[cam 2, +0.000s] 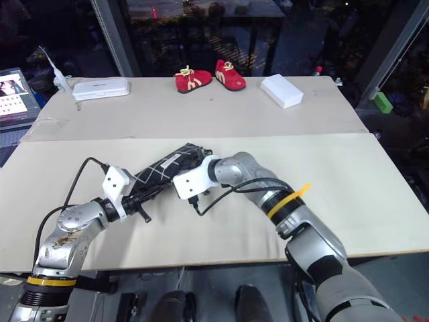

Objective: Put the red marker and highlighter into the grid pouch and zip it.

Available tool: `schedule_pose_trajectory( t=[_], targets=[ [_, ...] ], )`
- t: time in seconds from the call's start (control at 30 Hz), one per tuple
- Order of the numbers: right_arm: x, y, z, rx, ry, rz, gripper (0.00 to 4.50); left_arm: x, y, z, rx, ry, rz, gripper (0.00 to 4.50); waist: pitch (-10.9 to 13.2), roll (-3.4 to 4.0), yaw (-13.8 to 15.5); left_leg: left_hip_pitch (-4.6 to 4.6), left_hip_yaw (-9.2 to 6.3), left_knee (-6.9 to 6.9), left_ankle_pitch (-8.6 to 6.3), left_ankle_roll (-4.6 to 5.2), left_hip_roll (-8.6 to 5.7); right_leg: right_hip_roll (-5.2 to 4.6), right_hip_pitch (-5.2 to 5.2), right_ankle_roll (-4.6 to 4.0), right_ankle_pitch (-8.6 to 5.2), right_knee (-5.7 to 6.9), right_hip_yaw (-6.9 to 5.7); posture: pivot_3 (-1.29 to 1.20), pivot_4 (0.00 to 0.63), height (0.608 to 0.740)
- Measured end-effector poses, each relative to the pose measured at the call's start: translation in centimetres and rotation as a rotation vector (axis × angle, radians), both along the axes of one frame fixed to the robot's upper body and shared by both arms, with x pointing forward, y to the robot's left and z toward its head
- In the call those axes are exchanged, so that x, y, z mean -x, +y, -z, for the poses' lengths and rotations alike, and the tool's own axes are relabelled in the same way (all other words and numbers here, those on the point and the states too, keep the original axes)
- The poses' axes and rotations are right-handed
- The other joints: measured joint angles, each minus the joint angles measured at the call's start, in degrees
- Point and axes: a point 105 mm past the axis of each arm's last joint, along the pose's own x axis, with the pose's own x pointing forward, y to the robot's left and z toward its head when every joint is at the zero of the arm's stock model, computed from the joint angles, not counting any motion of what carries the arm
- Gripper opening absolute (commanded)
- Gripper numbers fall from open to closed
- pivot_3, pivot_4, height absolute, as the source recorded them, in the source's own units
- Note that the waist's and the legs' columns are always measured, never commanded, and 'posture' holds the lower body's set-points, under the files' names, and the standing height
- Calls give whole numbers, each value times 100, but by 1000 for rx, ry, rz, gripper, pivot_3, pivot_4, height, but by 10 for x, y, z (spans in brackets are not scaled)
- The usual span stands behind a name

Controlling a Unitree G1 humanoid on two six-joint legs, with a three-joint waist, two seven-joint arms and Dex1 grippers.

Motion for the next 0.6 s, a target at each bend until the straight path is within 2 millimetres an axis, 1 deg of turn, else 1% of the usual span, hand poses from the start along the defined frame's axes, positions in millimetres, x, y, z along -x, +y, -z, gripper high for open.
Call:
schedule_pose_trajectory(
  t=[0.13, 0.2, 0.33, 0.43, 0.6],
  targets=[
    [0, -4, 3, 70, -49, -29, 997, 0, -1, 1, -2, 5, 5, 0, 0, 0, 10, -1, 0, 0, 0, 0, 0, -1, 0, 0, 0, -1, -1, 0, 150, 740],
    [0, -6, 4, 77, -32, -27, 997, 1, -3, 2, -3, 8, 10, 0, 0, 0, 16, -1, 0, 0, 0, 0, -1, -2, 1, 0, 0, -2, 0, 0, 150, 740],
    [1, -12, 5, 90, 9, 5, 997, 1, -5, 3, 2, 12, 19, 0, 0, 0, 29, -1, -1, 0, 0, 0, 0, -2, 2, 0, 0, -2, 0, 0, 150, 740],
    [-2, -19, 4, 117, -5, 40, 997, 1, -6, 3, 3, 10, 17, 0, 0, 0, 32, 0, -1, 0, 0, 0, 0, -2, 2, 0, 0, 0, -1, 0, 150, 740],
    [-7, -23, 3, 157, -36, 82, 997, -1, -6, 0, 3, -1, 17, 0, 0, 0, 25, 0, -1, 0, 0, 0, 0, 0, 1, 0, 0, 1, -1, 0, 150, 740]
  ],
)
